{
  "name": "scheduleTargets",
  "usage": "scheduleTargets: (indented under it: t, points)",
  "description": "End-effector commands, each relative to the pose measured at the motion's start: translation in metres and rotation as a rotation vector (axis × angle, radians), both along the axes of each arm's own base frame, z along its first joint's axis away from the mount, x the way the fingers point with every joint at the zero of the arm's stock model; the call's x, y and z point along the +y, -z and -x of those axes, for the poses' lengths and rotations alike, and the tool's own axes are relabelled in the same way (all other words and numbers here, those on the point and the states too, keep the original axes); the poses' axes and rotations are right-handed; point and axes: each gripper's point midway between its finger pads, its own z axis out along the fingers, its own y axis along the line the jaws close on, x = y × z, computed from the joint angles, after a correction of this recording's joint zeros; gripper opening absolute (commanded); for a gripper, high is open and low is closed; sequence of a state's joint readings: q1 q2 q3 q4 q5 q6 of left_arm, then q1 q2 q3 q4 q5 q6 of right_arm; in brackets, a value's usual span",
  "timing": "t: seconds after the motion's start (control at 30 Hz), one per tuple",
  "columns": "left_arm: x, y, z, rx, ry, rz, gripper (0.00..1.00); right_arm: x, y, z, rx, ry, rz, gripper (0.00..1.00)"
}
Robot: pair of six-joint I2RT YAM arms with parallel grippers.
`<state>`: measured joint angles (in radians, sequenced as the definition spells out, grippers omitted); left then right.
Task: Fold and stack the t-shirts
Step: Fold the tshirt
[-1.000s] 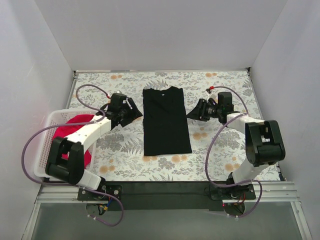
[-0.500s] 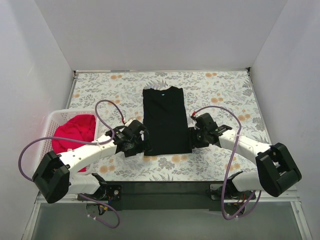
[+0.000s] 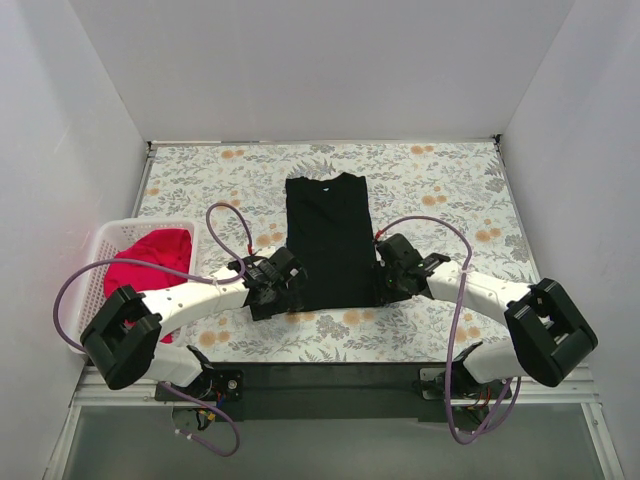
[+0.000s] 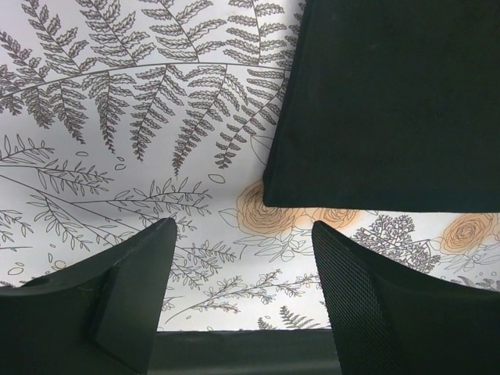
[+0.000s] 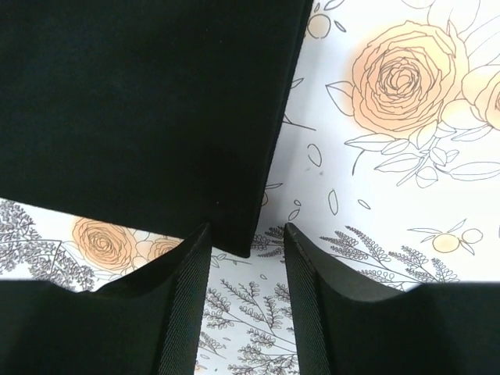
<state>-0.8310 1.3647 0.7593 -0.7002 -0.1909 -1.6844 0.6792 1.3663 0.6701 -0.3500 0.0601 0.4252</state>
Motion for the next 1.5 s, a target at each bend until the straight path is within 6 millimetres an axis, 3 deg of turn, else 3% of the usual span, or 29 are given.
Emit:
scheduleTargets:
  t: [0.0, 0.37, 0.57, 0.63, 1.0, 1.47]
  points:
    - [-0.004, -0.007, -0.009, -0.042, -0.022, 0.005, 0.69, -0.019, 0.024, 0.015, 0.05, 0.019, 0.143, 0.46]
    - [0.0, -0.004, -0.003, -0.017, -0.037, -0.016, 0.67, -0.042, 0.059, 0.072, 0.226, -0.043, 0.33, 0.32]
    - [-0.005, -0.002, -0.003, -0.004, -0.035, -0.015, 0.67, -0.042, 0.058, 0.079, 0.249, -0.075, 0.381, 0.12]
    - [-0.007, -0.003, -0.005, -0.006, -0.034, -0.015, 0.65, -0.041, 0.058, 0.079, 0.251, -0.077, 0.379, 0.01]
    - [-0.018, 0.001, -0.012, -0.001, -0.013, -0.032, 0.48, -0.038, 0.059, 0.08, 0.249, -0.1, 0.371, 0.01]
    - [-0.021, -0.002, -0.033, -0.051, 0.0, -0.093, 0.47, -0.035, 0.062, 0.083, 0.257, -0.123, 0.376, 0.01]
